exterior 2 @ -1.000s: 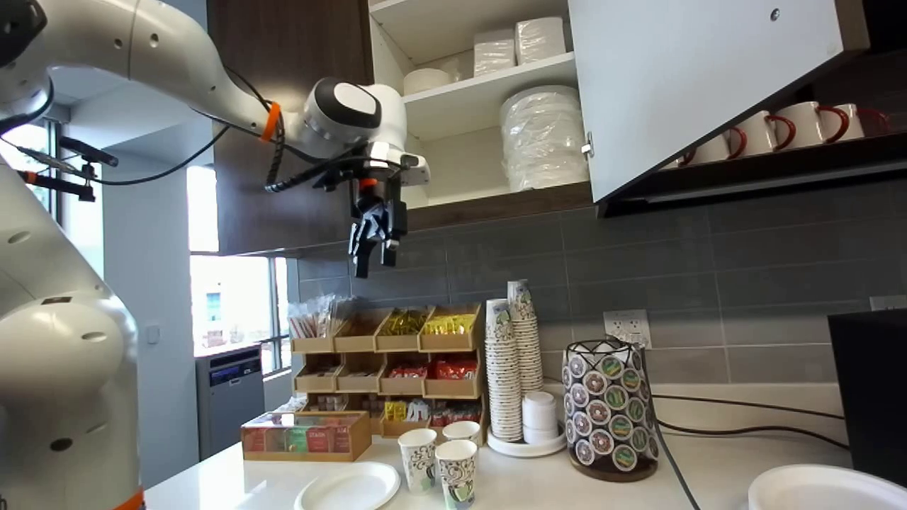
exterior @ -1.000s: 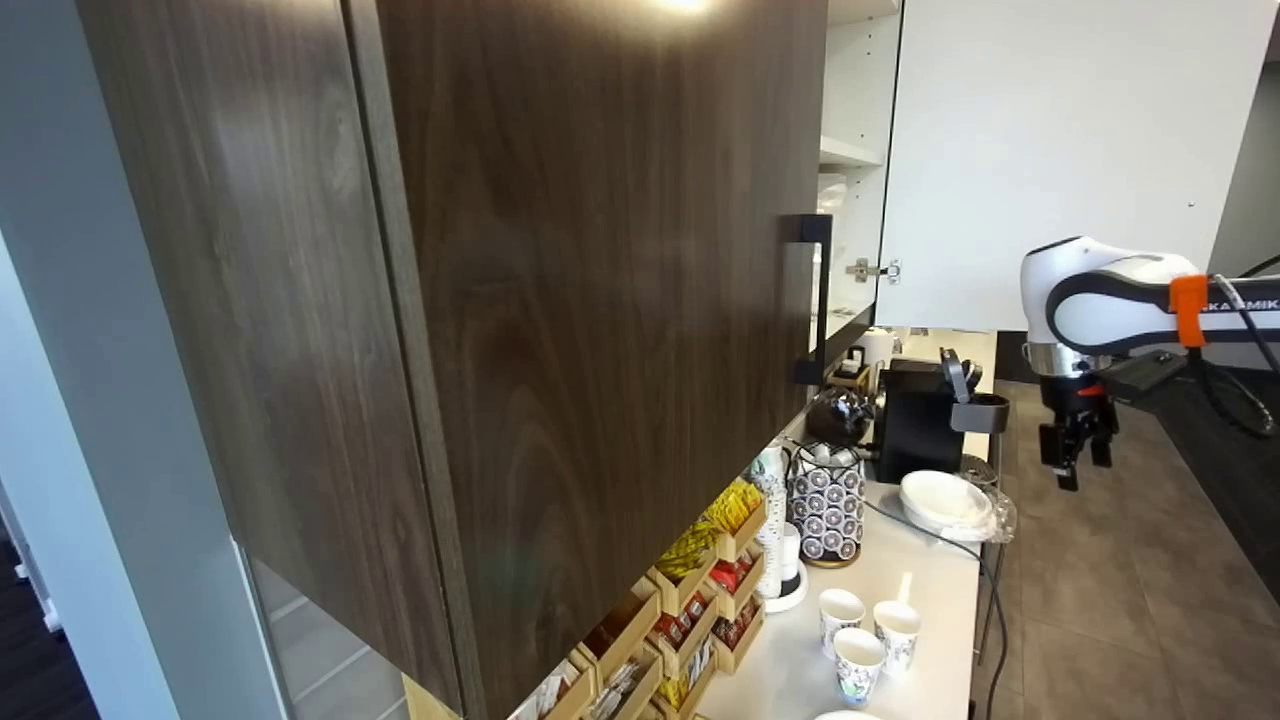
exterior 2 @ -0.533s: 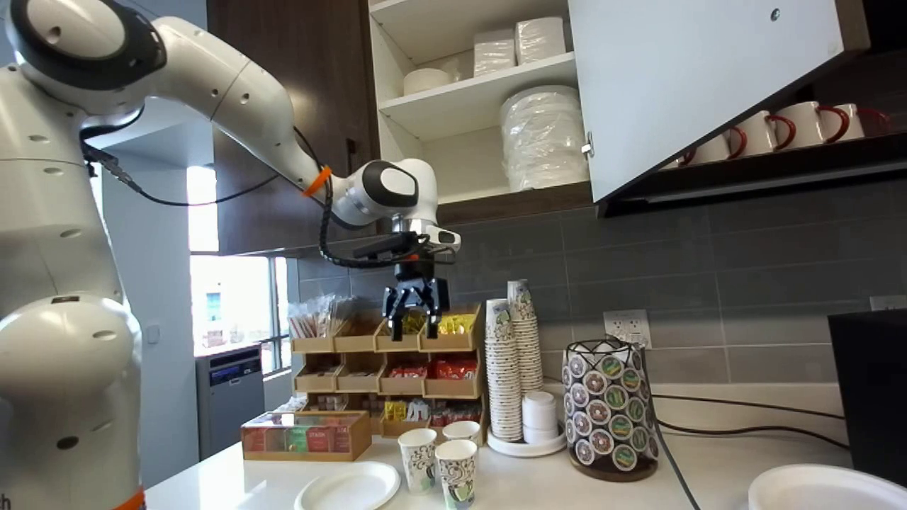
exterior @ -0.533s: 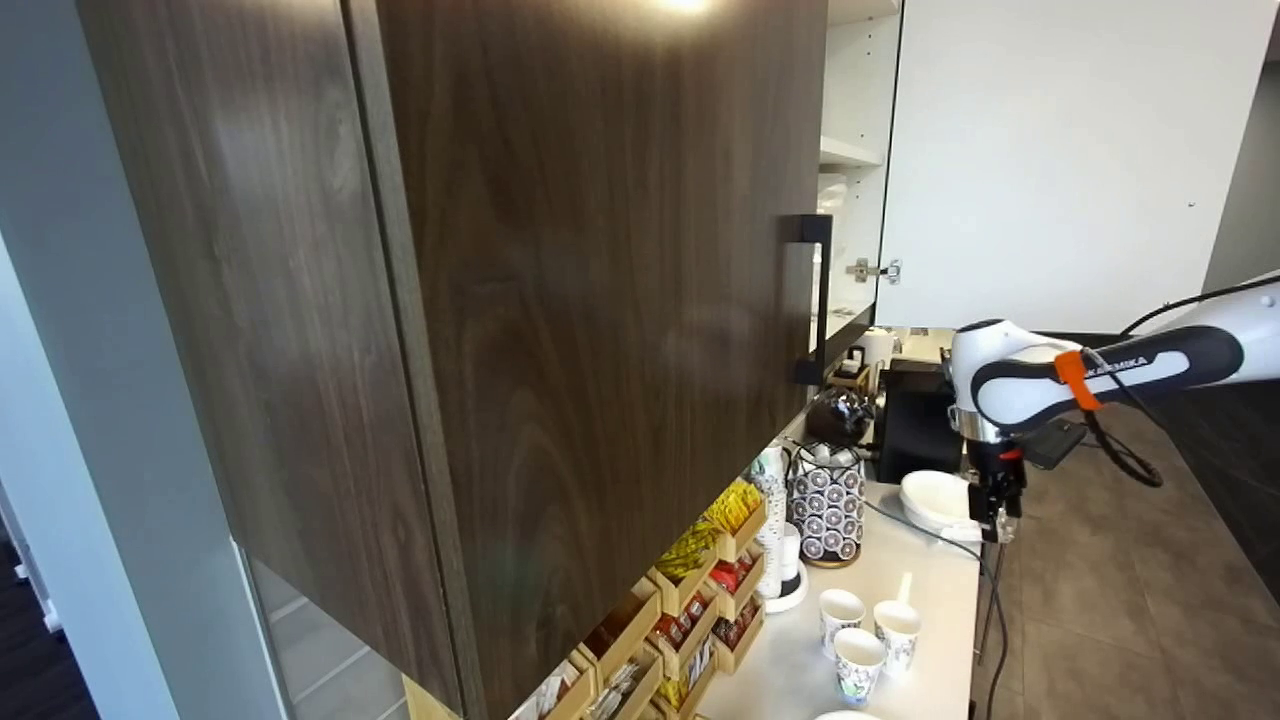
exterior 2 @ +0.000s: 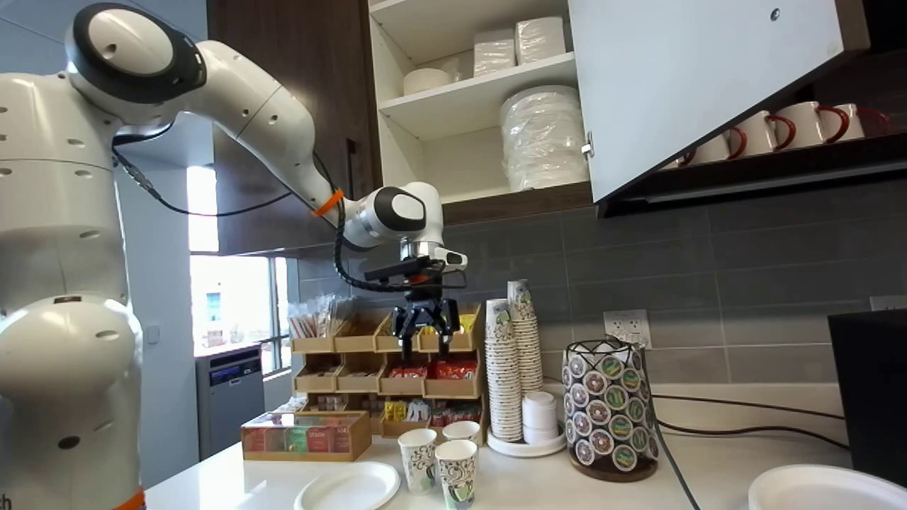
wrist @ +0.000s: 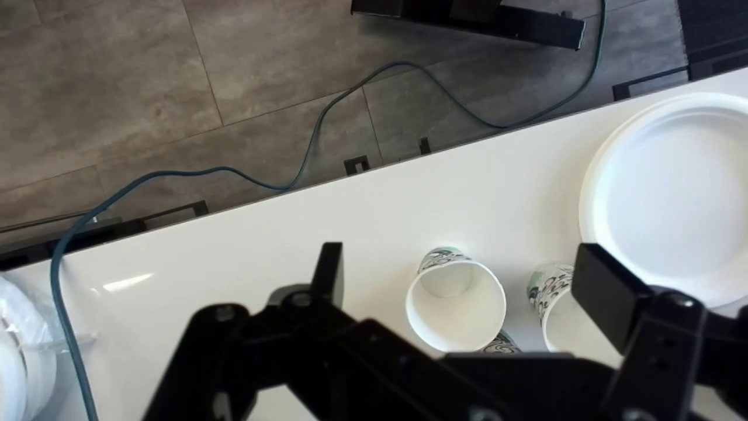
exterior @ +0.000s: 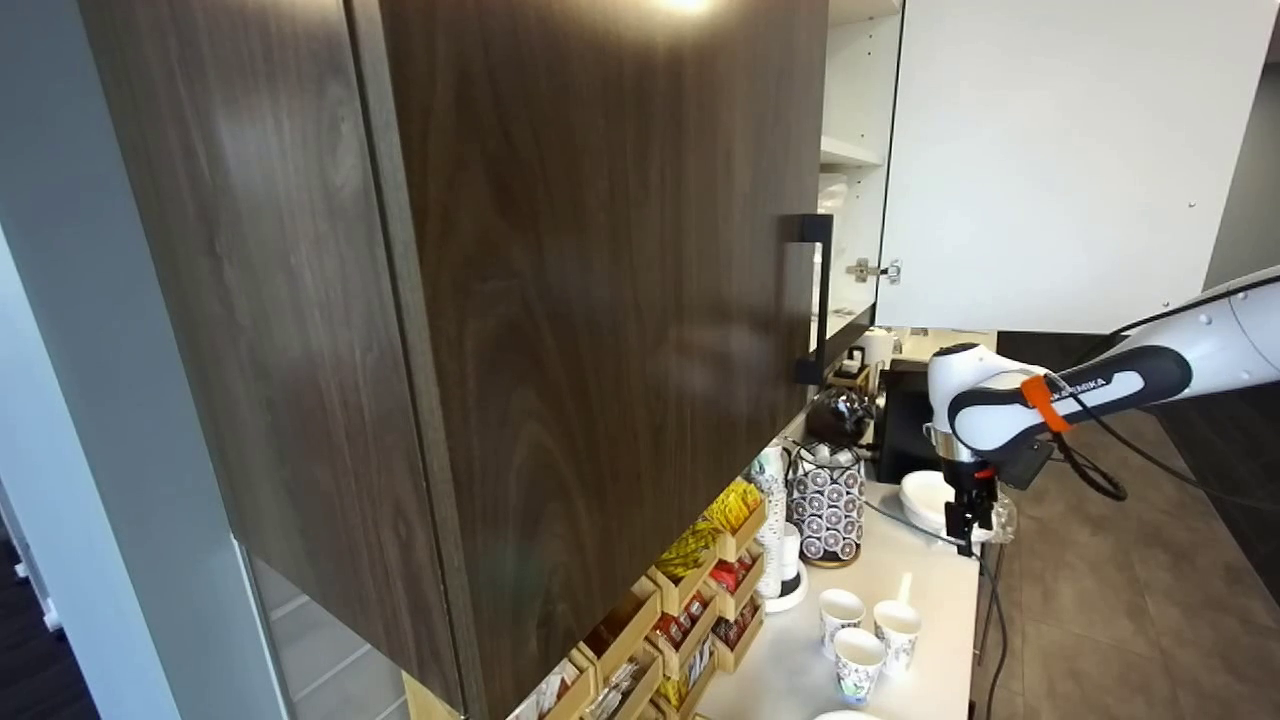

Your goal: Put the cups together, the place them on the plate

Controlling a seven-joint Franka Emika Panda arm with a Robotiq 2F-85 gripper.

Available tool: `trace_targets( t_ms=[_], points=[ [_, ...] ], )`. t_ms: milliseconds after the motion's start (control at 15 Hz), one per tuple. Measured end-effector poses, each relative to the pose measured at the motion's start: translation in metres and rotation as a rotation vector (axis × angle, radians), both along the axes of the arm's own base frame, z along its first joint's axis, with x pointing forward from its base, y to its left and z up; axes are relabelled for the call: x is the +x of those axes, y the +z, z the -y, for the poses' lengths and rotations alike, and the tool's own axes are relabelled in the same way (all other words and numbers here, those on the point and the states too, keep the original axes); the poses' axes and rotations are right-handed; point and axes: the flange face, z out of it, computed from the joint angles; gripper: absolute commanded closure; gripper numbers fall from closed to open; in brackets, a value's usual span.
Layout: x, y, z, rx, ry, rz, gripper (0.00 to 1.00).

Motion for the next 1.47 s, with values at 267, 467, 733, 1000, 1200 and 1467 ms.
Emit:
trace_targets(
  t_ms=[267,467,733,1000,1200,1467],
  points=[
    [0.000,0.000,0.000,0.003,0.008,0.002,0.00],
    [0.005,-0.007,-0.009,0.027,0.080,0.042,0.00],
    [0.012,-0.040,-0.027,0.084,0.185,0.133,0.00],
    [0.014,-0.070,-0.036,0.103,0.264,0.185,0.00],
    [0.014,-0.074,-0.036,0.105,0.274,0.184,0.00],
    [0.014,-0.074,-0.036,0.105,0.276,0.184,0.00]
  ],
)
